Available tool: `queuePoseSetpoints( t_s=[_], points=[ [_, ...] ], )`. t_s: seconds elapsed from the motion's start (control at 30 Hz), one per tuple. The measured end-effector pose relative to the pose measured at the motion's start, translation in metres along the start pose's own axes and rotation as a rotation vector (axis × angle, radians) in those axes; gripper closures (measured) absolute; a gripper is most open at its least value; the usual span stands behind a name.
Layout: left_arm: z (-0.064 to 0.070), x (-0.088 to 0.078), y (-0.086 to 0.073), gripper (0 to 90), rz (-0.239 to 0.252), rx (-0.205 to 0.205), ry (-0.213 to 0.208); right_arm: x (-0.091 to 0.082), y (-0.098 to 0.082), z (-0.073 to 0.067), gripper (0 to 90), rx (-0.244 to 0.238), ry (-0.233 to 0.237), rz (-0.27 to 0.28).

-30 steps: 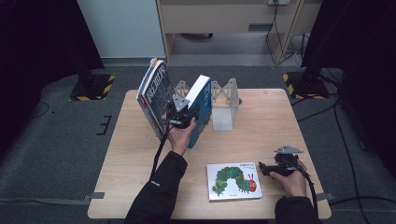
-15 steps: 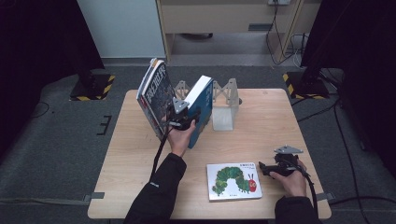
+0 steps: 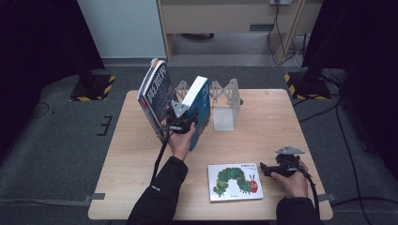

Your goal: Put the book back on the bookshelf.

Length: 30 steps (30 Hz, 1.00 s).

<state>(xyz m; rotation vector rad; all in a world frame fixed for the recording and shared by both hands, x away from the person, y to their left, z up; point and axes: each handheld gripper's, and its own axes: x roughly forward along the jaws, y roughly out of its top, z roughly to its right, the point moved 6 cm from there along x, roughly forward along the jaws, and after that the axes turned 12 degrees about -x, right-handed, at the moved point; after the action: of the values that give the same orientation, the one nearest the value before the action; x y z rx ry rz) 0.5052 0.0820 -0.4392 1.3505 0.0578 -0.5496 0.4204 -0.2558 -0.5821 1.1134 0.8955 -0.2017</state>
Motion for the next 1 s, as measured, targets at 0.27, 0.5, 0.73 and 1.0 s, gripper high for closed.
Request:
queuePoseSetpoints(
  t_s=[0.27, 0.5, 0.73, 1.0],
  points=[
    [0.004, 0.01, 0.002, 60.2, 0.022, -0.005, 0.029, 0.001, 0.001, 0.0, 0.3, 0.006, -0.001, 0.001],
    [0.009, 0.023, 0.005, 60.0, 0.033, -0.016, 0.037, 0.001, 0.001, 0.0, 0.3, -0.001, 0.002, 0.001],
    [0.01, 0.033, 0.008, 59.9, 0.027, -0.017, 0.038, 0.001, 0.001, 0.0, 0.3, -0.001, 0.003, 0.001],
    [0.008, 0.034, 0.011, 57.0, 0.005, -0.029, -0.012, 0.001, 0.001, 0.0, 0.3, 0.0, 0.002, 0.0]
  ],
)
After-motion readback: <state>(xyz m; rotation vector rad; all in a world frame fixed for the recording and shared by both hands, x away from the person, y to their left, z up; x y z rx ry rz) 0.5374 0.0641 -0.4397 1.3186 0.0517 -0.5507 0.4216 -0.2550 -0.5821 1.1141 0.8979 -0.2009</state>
